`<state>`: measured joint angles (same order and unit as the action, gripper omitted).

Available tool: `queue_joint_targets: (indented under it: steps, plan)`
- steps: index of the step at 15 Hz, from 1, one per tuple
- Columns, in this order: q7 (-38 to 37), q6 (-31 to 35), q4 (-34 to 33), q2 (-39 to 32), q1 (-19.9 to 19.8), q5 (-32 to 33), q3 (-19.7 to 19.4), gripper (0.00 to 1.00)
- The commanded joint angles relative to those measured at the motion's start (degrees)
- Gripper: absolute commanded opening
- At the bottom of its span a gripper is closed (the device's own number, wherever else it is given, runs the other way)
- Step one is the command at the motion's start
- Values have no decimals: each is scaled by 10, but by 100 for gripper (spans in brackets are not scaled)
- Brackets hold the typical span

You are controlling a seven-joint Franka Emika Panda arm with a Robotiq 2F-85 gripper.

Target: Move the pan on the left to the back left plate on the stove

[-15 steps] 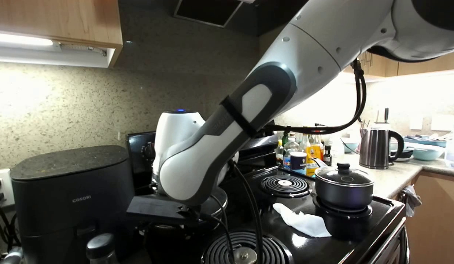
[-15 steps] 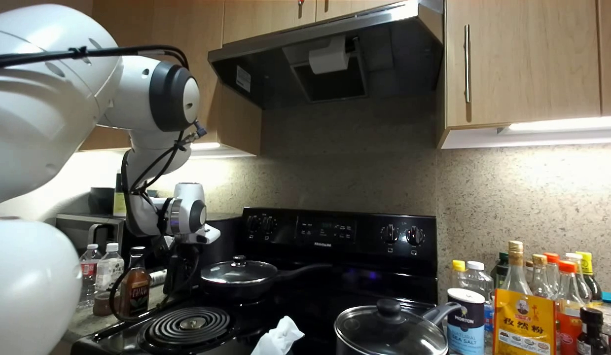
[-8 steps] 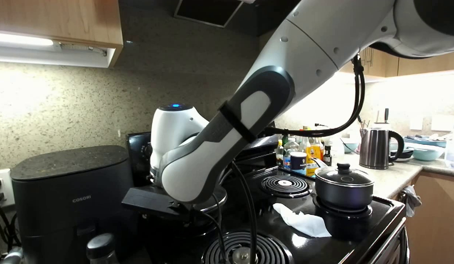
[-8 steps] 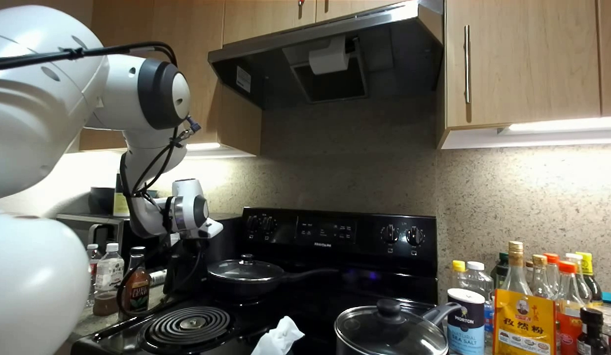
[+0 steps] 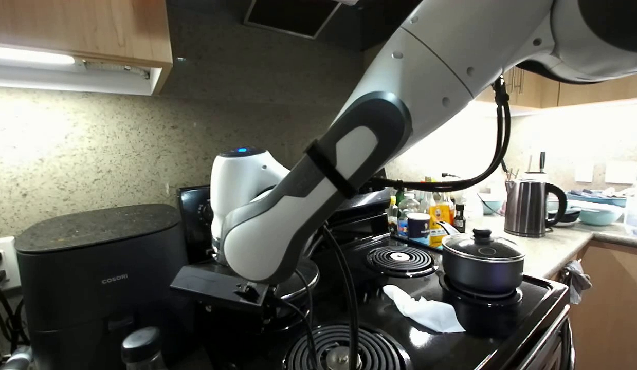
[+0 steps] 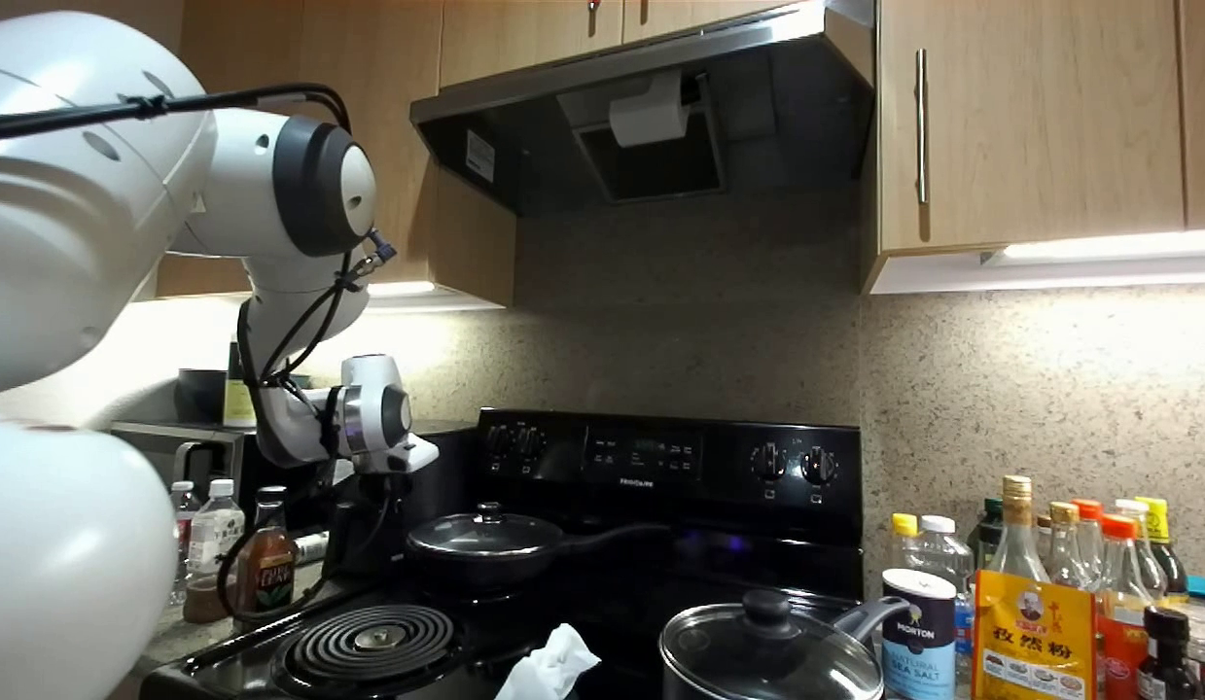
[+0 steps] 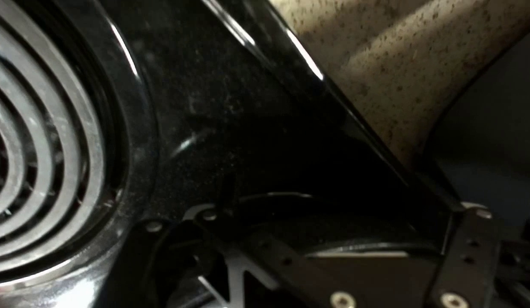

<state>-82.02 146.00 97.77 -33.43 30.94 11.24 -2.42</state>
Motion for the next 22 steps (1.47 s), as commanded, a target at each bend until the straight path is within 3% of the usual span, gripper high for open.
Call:
queue_joint_targets:
  steps: [1, 4, 7, 15, 16, 22]
  plan:
    - [82, -41, 3, 41, -60, -87, 91, 100]
    - [111, -37, -4, 79, -89, -169, 135, 100]
    - [111, -18, -4, 118, -99, -209, 143, 100]
    - [57, 67, 65, 204, -90, -121, 85, 100]
    - [81, 34, 14, 167, -96, -143, 101, 100]
    - [81, 38, 17, 167, -96, -140, 101, 100]
